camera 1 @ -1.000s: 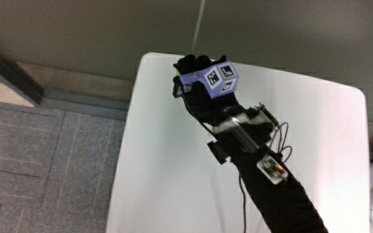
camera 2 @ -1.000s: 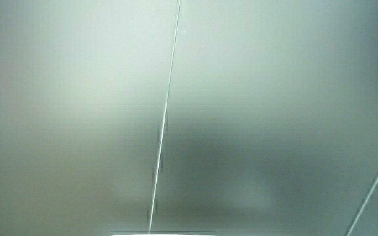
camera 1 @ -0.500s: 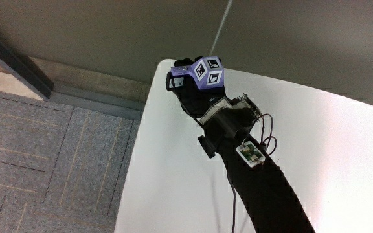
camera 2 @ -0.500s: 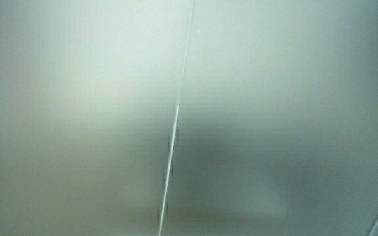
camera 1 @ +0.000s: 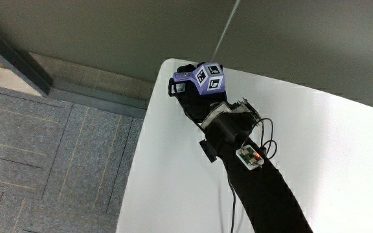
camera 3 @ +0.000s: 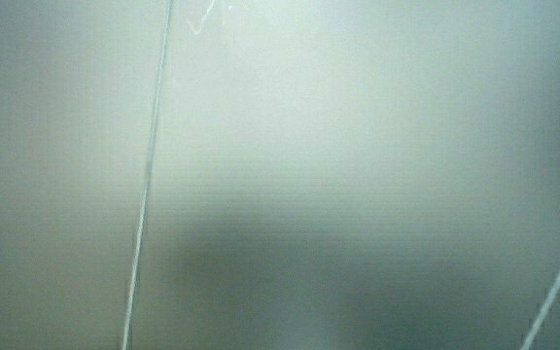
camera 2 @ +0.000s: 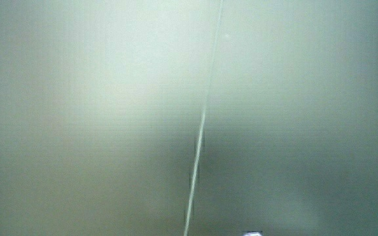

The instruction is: Place green brick

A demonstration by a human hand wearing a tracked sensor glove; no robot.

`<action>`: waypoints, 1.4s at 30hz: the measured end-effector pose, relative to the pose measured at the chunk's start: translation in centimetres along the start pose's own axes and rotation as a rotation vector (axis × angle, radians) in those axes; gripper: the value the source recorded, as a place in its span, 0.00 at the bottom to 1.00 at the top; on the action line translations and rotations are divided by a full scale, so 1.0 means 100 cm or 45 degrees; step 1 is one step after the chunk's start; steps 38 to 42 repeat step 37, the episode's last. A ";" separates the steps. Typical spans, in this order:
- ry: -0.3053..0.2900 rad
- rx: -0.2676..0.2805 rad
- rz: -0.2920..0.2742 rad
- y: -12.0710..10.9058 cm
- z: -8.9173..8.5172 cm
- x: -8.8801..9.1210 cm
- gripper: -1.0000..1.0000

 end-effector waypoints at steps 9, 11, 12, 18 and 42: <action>0.011 -0.055 -0.046 0.001 -0.005 0.010 0.24; 0.040 -0.094 -0.064 0.004 -0.012 0.016 0.18; 0.031 -0.067 -0.052 0.000 -0.011 0.015 0.15; 0.014 0.003 -0.047 -0.008 -0.013 0.018 0.00; 0.096 0.003 0.130 -0.050 -0.019 -0.011 0.00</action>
